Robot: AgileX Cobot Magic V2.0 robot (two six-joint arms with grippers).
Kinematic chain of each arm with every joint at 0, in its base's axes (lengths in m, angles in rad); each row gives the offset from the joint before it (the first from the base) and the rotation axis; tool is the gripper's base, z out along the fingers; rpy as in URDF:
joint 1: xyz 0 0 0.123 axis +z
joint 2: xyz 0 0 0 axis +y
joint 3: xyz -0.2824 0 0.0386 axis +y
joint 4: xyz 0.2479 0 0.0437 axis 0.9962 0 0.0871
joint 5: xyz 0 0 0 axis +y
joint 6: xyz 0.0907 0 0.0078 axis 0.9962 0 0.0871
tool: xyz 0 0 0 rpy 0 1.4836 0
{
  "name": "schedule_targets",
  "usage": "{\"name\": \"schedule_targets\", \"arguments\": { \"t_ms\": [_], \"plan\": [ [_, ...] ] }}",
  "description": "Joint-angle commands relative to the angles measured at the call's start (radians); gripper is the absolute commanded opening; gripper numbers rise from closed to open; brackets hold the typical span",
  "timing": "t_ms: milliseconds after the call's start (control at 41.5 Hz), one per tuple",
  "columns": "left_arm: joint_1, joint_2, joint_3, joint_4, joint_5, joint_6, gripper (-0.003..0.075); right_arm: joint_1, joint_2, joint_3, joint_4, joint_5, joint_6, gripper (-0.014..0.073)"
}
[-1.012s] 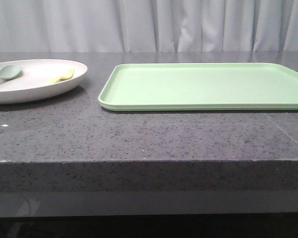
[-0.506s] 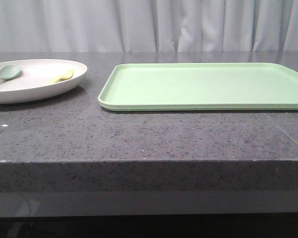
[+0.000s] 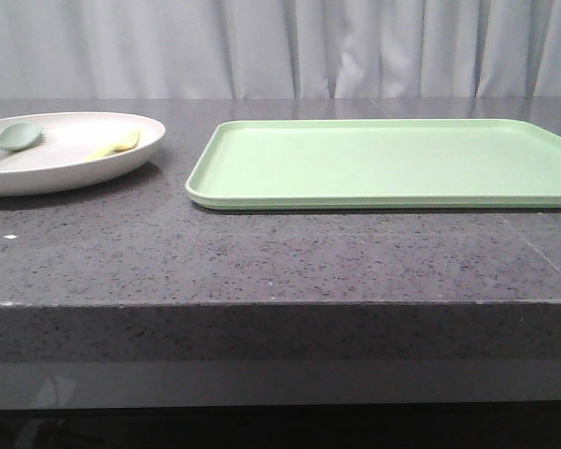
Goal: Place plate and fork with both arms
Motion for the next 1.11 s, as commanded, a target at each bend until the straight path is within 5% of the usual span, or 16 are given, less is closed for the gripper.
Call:
{"name": "schedule_targets", "arguments": {
  "t_ms": [0,867,939,1084],
  "plan": [
    [-0.004,0.101,-0.104,0.002,0.047,-0.012,-0.0020,-0.005,0.086,-0.099,-0.006,0.039,-0.007,-0.0068],
    [-0.004,0.280,-0.129,-0.007,0.052,-0.012,0.0001,-0.005,0.217,-0.141,0.005,0.101,-0.007,-0.0054],
    [-0.004,0.280,-0.129,-0.005,0.034,-0.012,0.0127,-0.005,0.217,-0.141,0.004,0.105,-0.007,0.0038],
    [-0.004,0.280,-0.129,0.037,0.035,-0.012,0.0586,-0.005,0.217,-0.141,-0.017,0.107,-0.007,0.0489]
  ]
}}
